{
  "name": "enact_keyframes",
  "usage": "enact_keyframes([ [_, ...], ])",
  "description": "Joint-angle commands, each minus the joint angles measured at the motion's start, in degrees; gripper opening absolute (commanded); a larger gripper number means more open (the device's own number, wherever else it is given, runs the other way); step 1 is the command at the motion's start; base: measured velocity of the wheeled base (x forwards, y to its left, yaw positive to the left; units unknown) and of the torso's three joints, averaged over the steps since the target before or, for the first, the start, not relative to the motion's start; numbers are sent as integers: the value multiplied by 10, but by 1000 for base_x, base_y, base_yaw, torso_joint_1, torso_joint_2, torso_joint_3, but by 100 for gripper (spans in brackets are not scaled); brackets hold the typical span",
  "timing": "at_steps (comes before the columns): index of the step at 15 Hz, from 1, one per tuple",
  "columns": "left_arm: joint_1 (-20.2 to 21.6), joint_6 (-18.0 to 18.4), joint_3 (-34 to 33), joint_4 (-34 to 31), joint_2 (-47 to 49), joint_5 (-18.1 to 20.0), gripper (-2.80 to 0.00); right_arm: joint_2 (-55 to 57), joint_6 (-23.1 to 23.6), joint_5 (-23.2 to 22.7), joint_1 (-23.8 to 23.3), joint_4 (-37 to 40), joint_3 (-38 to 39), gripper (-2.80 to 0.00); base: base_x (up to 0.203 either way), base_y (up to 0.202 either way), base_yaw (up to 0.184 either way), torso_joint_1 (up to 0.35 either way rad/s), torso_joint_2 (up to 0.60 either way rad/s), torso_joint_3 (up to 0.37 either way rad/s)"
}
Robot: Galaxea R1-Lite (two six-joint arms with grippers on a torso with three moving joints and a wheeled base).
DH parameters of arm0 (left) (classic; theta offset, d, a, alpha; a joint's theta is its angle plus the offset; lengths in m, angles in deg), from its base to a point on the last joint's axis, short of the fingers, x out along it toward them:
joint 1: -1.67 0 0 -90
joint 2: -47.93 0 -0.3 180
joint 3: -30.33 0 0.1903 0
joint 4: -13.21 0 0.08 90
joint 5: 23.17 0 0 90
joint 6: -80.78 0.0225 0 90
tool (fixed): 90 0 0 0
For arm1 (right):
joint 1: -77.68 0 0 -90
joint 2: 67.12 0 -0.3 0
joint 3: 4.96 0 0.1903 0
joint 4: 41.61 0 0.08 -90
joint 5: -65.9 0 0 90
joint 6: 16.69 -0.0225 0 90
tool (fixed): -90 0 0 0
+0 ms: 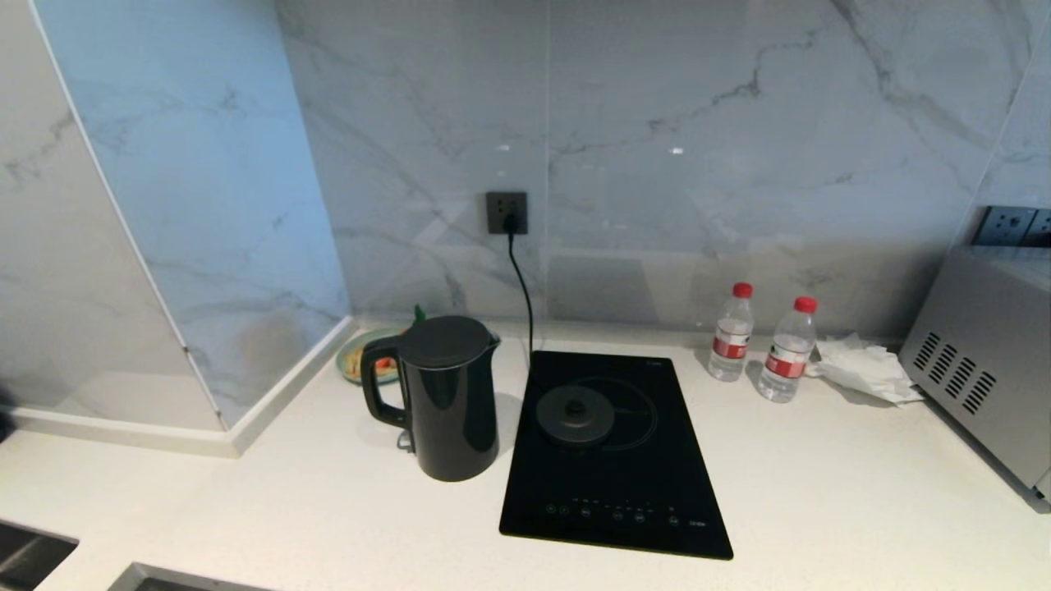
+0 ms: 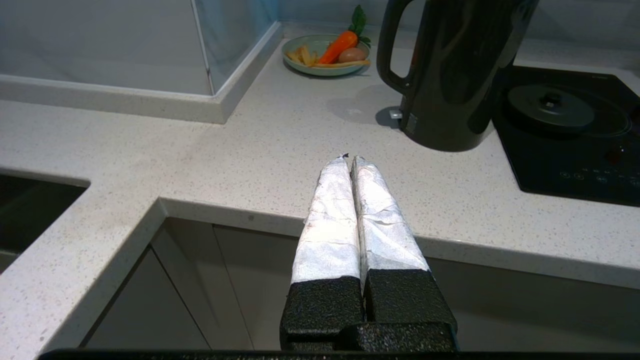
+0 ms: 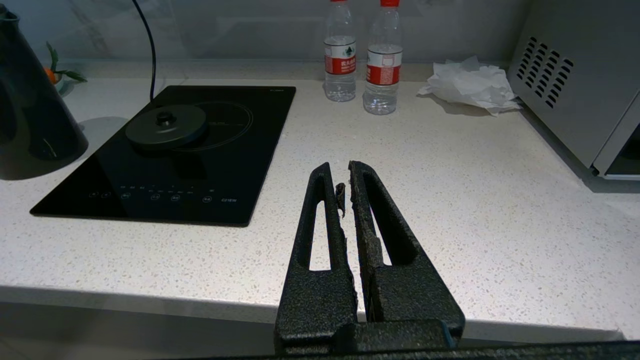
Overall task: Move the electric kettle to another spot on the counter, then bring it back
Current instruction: Grab the kettle
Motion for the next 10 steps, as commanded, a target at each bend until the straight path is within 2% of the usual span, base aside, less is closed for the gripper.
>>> enact_keyframes([
  [1, 0, 0, 0, -1, 1, -1, -280, 0, 0, 0, 0, 0, -1, -280, 0, 0, 0, 0, 0, 0],
  [5, 1, 5, 0, -1, 0, 1, -280, 0, 0, 0, 0, 0, -1, -280, 0, 0, 0, 0, 0, 0],
  [10, 2, 52, 13, 1, 0, 23, -280, 0, 0, 0, 0, 0, 0, -280, 0, 0, 0, 0, 0, 0],
])
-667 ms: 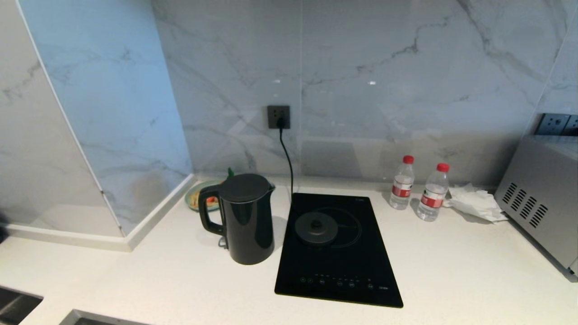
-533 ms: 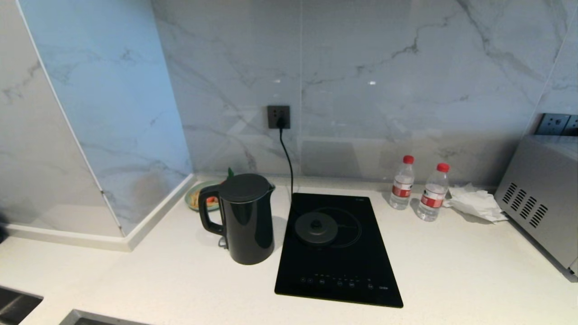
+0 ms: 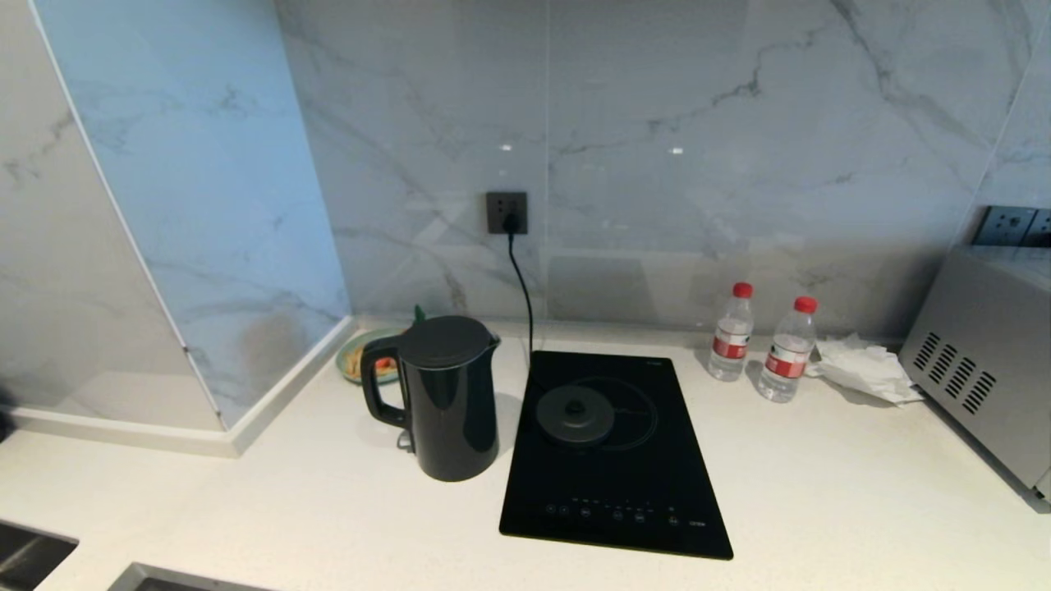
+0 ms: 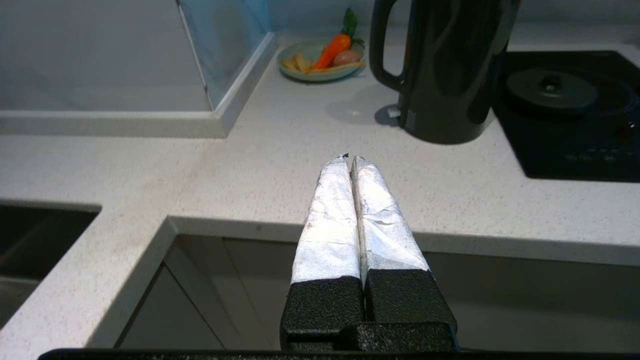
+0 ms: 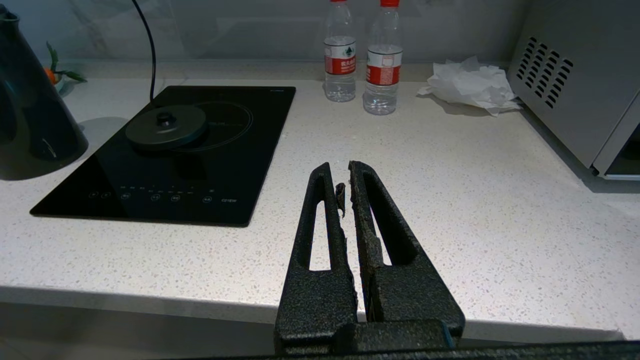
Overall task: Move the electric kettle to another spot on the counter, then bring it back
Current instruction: Grab the kettle
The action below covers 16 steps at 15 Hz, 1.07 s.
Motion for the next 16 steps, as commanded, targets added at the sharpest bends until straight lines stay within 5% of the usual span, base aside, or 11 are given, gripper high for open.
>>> enact_keyframes([
  [1, 1, -1, 41, -1, 6, 23, -280, 0, 0, 0, 0, 0, 0, -280, 0, 0, 0, 0, 0, 0],
  [5, 6, -12, 103, 38, 145, 84, -280, 0, 0, 0, 0, 0, 0, -280, 0, 0, 0, 0, 0, 0],
  [11, -31, -35, 126, 252, 483, 123, -280, 0, 0, 0, 0, 0, 0, -280, 0, 0, 0, 0, 0, 0],
  [13, -86, -50, 147, 327, 593, 90, -280, 0, 0, 0, 0, 0, 0, -280, 0, 0, 0, 0, 0, 0],
  [16, -206, -61, 180, 434, 737, -31, -280, 0, 0, 0, 0, 0, 0, -280, 0, 0, 0, 0, 0, 0],
])
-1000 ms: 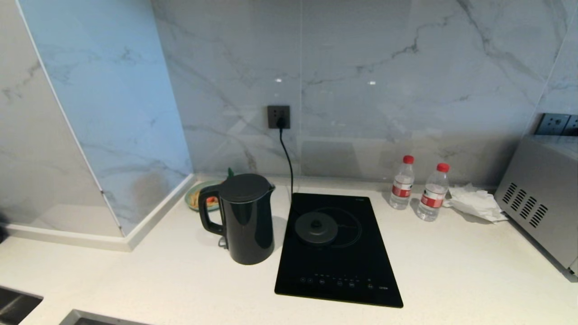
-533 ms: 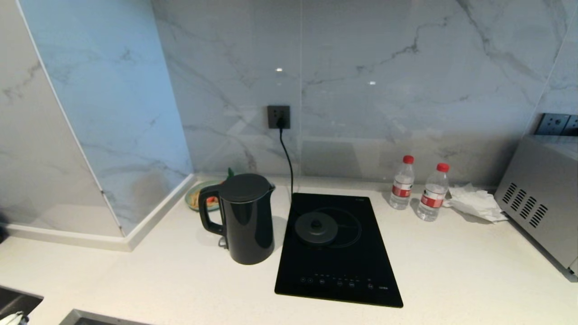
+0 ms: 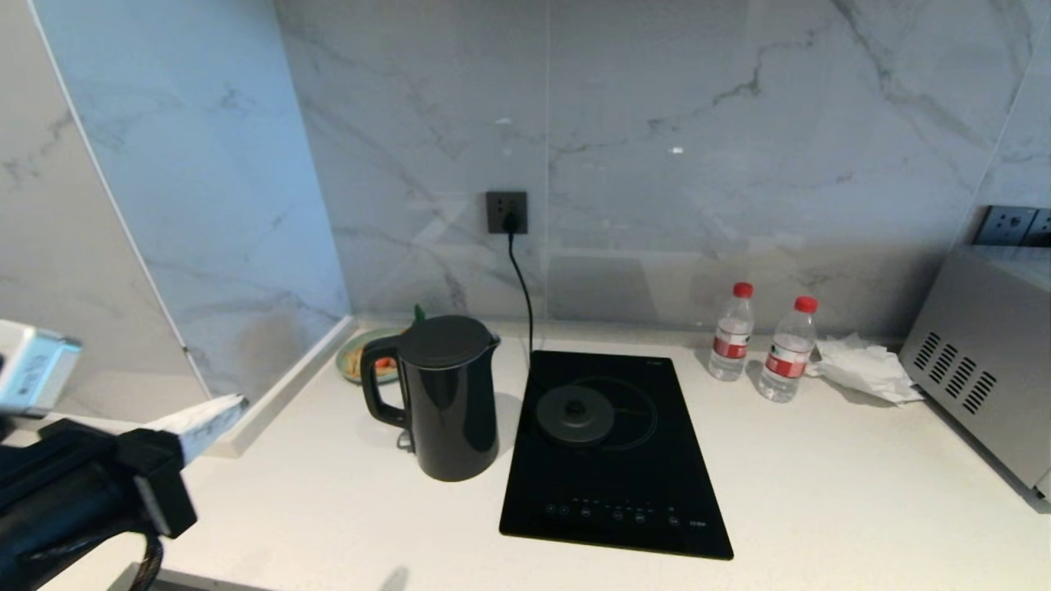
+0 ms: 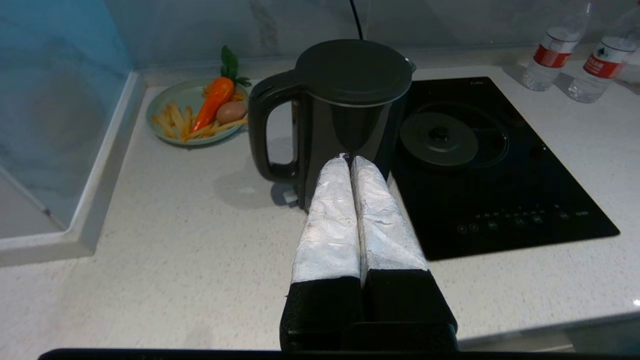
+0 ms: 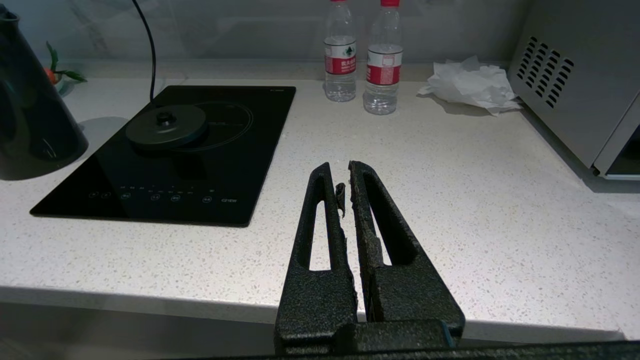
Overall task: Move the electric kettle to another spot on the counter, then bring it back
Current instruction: Grab the kettle
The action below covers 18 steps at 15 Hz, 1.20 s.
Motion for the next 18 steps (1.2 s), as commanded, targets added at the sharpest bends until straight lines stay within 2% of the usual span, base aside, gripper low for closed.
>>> enact_keyframes([
  [1, -67, -2, 15, 81, 147, -60, -280, 0, 0, 0, 0, 0, 0, -280, 0, 0, 0, 0, 0, 0],
  [3, -86, -4, 19, 131, 198, -83, -280, 0, 0, 0, 0, 0, 0, -280, 0, 0, 0, 0, 0, 0],
  [6, -86, -5, 22, 205, 290, -105, -280, 0, 0, 0, 0, 0, 0, -280, 0, 0, 0, 0, 0, 0],
  [10, -70, -4, -1, 392, 440, -127, -280, 0, 0, 0, 0, 0, 0, -280, 0, 0, 0, 0, 0, 0],
  [12, -35, 1, -16, 475, 487, -128, -280, 0, 0, 0, 0, 0, 0, -280, 0, 0, 0, 0, 0, 0],
  [13, -21, 4, -21, 491, 502, -127, -280, 0, 0, 0, 0, 0, 0, -280, 0, 0, 0, 0, 0, 0],
  [18, -15, 8, -9, 527, 585, -126, -280, 0, 0, 0, 0, 0, 0, -280, 0, 0, 0, 0, 0, 0],
])
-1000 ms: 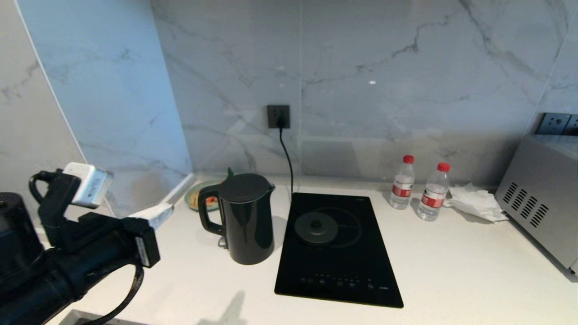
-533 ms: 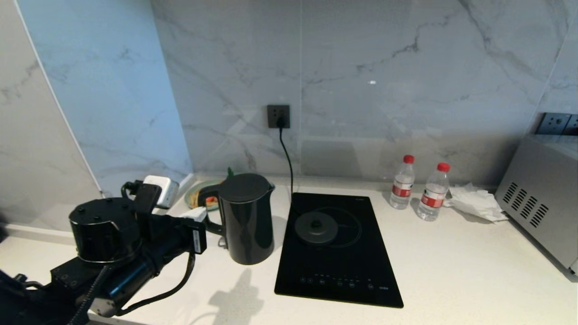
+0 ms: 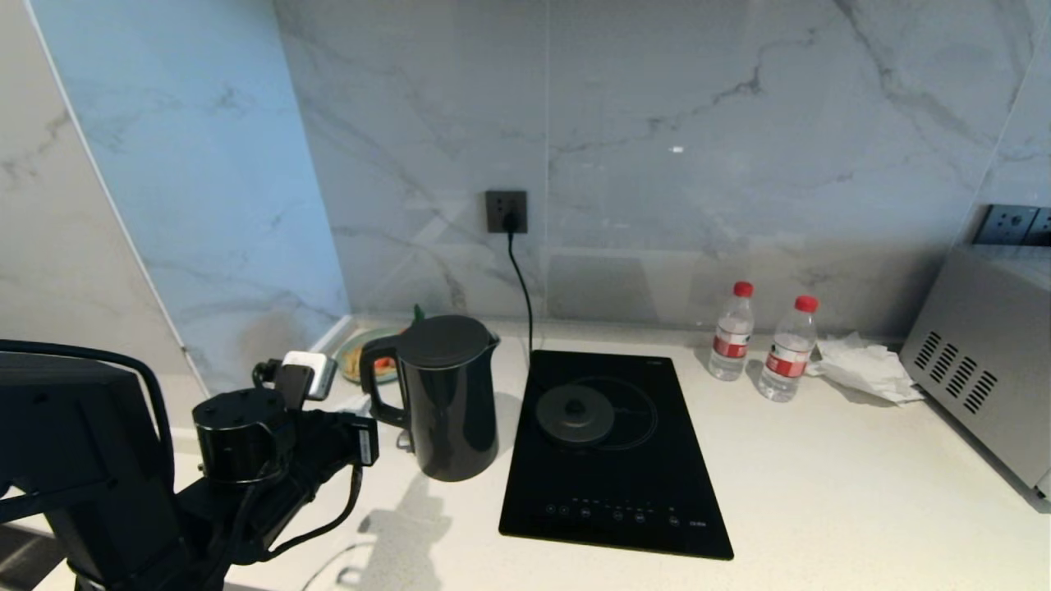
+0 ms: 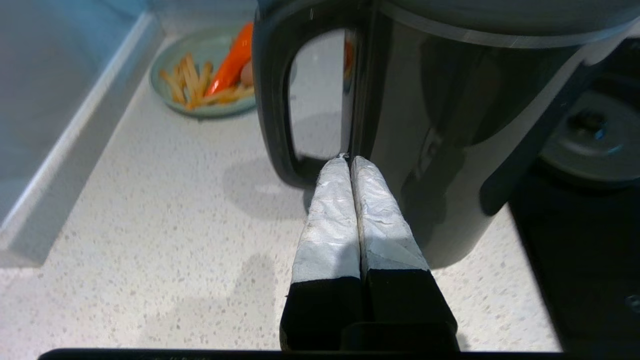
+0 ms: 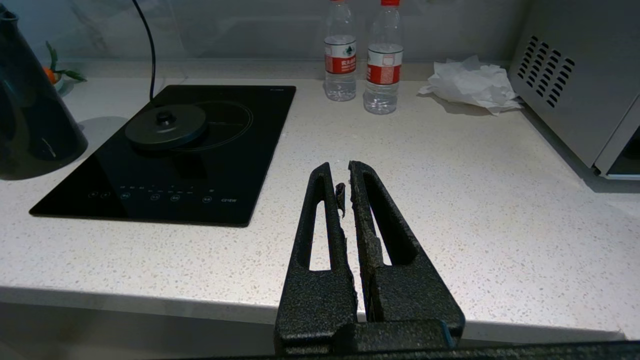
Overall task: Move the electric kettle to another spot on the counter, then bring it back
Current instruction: Grab the kettle
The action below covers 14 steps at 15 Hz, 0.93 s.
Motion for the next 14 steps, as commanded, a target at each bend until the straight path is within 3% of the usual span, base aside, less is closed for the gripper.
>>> enact_keyframes([
  [1, 2, 2, 5, 9, 54, 0, -280, 0, 0, 0, 0, 0, 0, -280, 0, 0, 0, 0, 0, 0],
  [2, 0, 3, 7, 10, 56, 1, -280, 0, 0, 0, 0, 0, -1, -280, 0, 0, 0, 0, 0, 0],
  [3, 1, 3, 10, 10, 56, 2, 0, 0, 0, 0, 0, 0, -1, -280, 0, 0, 0, 0, 0, 0],
  [14, 38, 5, 92, 10, 110, 0, 0, 0, 0, 0, 0, 0, -1, -280, 0, 0, 0, 0, 0, 0],
])
